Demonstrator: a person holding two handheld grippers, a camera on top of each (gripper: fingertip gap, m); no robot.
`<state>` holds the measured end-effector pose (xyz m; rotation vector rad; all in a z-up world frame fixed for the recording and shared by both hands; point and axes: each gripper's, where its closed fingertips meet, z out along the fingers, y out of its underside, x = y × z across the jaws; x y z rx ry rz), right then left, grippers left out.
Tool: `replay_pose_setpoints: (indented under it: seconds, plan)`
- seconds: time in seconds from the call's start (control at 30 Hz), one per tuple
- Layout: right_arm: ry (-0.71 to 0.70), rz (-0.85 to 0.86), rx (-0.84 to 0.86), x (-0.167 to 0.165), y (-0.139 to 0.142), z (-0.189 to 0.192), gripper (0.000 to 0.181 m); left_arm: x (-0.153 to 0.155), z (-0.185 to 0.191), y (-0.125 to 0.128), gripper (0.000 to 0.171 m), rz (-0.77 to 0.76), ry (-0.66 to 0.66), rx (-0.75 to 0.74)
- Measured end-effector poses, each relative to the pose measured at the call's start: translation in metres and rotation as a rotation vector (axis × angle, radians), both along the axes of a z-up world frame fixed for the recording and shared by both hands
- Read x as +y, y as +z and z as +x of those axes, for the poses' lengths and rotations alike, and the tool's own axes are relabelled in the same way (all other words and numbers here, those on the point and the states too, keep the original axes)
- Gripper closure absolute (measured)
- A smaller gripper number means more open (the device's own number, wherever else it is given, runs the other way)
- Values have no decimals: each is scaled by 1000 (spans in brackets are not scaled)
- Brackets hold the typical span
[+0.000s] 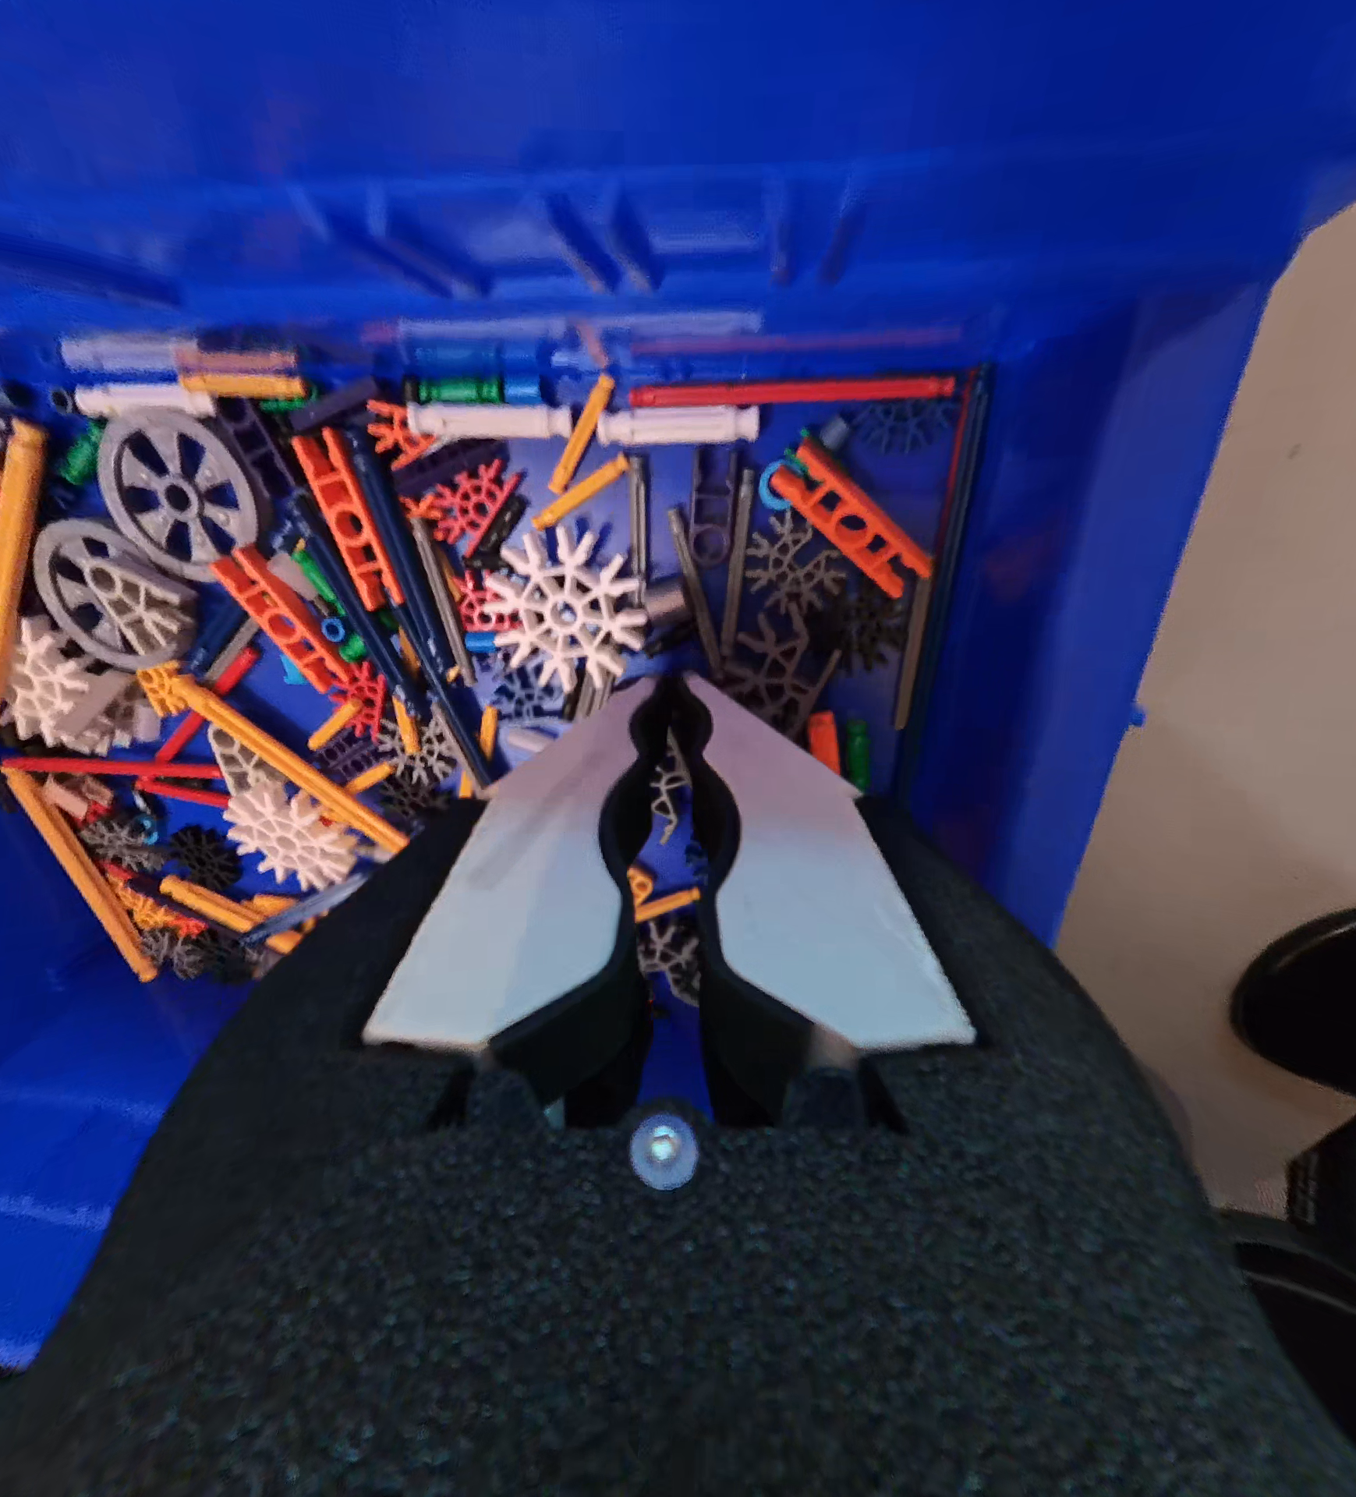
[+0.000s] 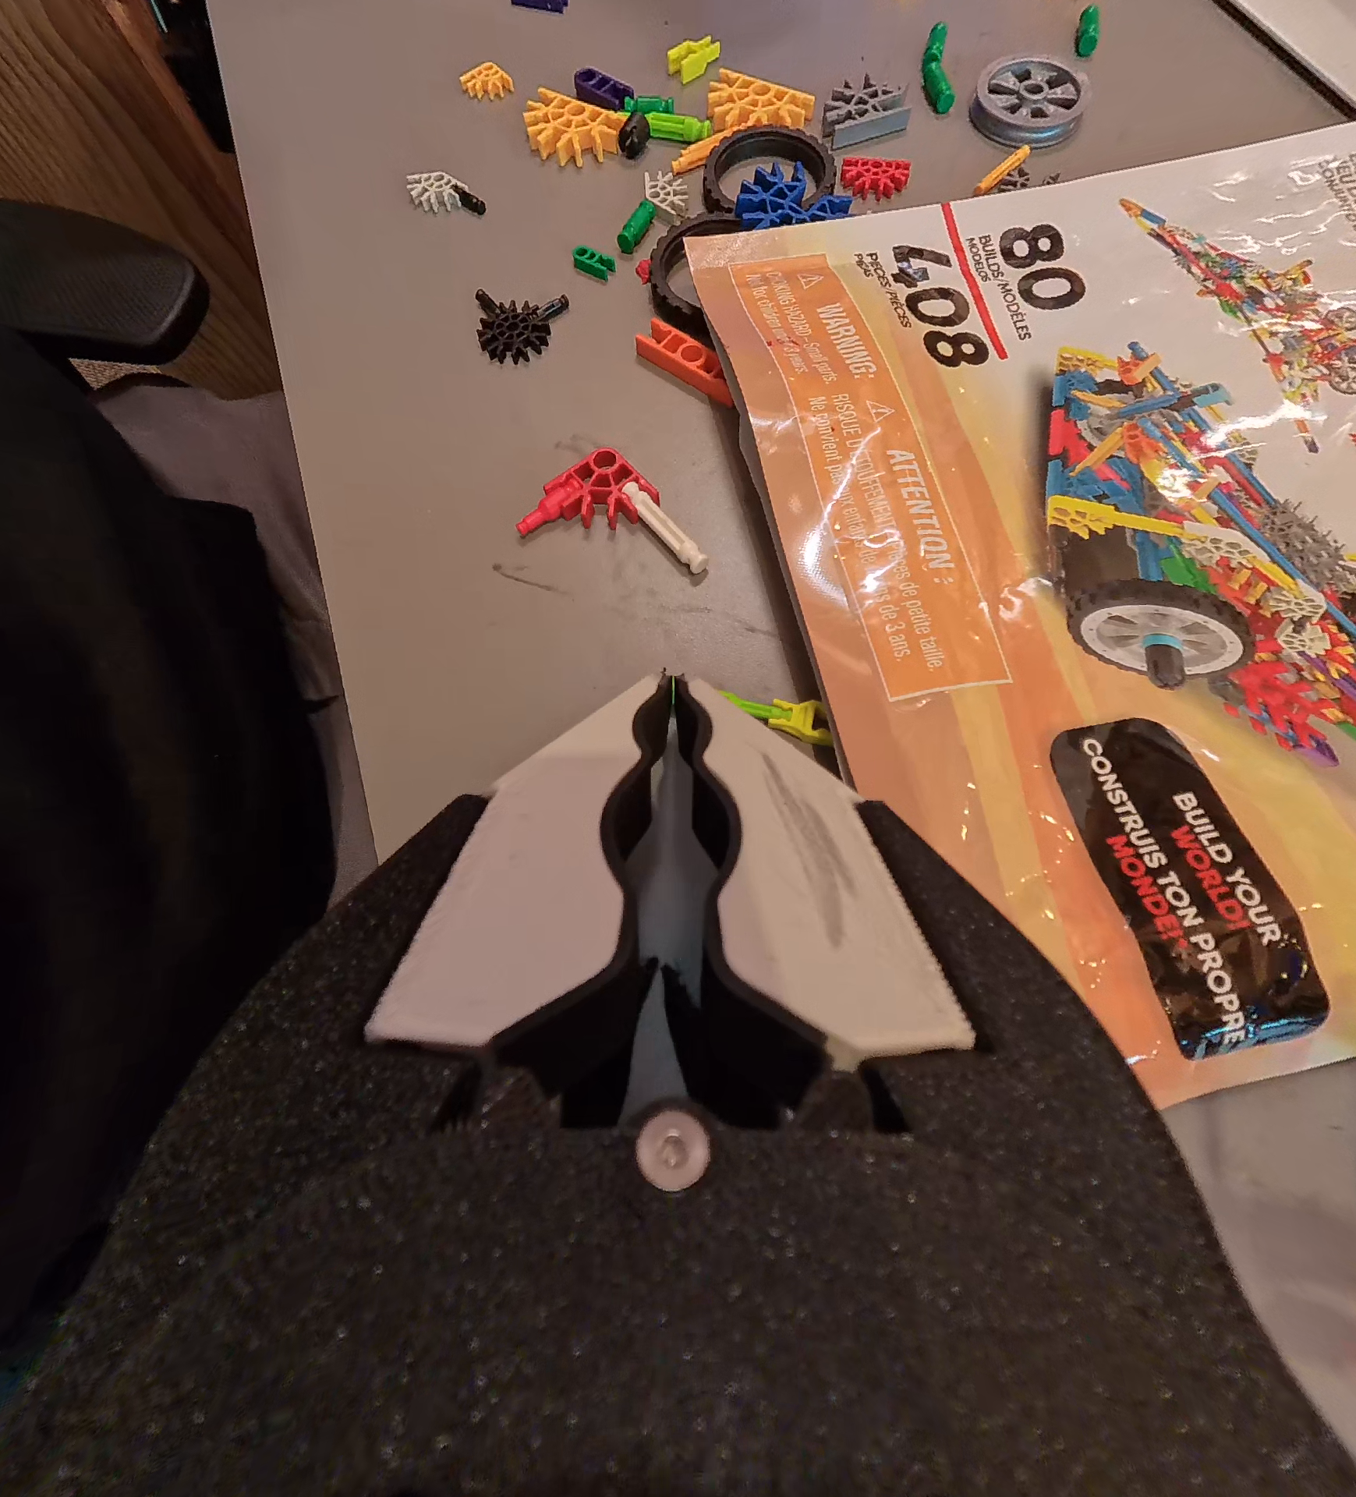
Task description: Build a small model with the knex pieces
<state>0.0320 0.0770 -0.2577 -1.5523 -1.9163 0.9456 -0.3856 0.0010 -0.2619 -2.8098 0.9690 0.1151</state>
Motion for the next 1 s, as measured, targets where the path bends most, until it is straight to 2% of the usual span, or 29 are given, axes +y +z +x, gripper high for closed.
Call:
replay_pose_setpoints:
  seconds: [0.13,0.27,0.37,0.5,0.6,1.0]
  plan:
    - [-2,7,-4,2,-1,1,181,0,-4,3,171,14,-4,20]
    - [-5,8,1,3,0,2,181,9,10,4,171,72,-122,24]
    - [-3,10,0,2,0,2,181,13,6,2,171,78,-154,69]
    - [-3,10,4,2,0,2,181,11,10,-1,170,65,-156,15]
    - [-2,7,4,2,0,2,181,9,3,-3,167,53,-151,43]
    - [1,10,6,2,0,2,181,9,5,-4,170,22,-123,-10]
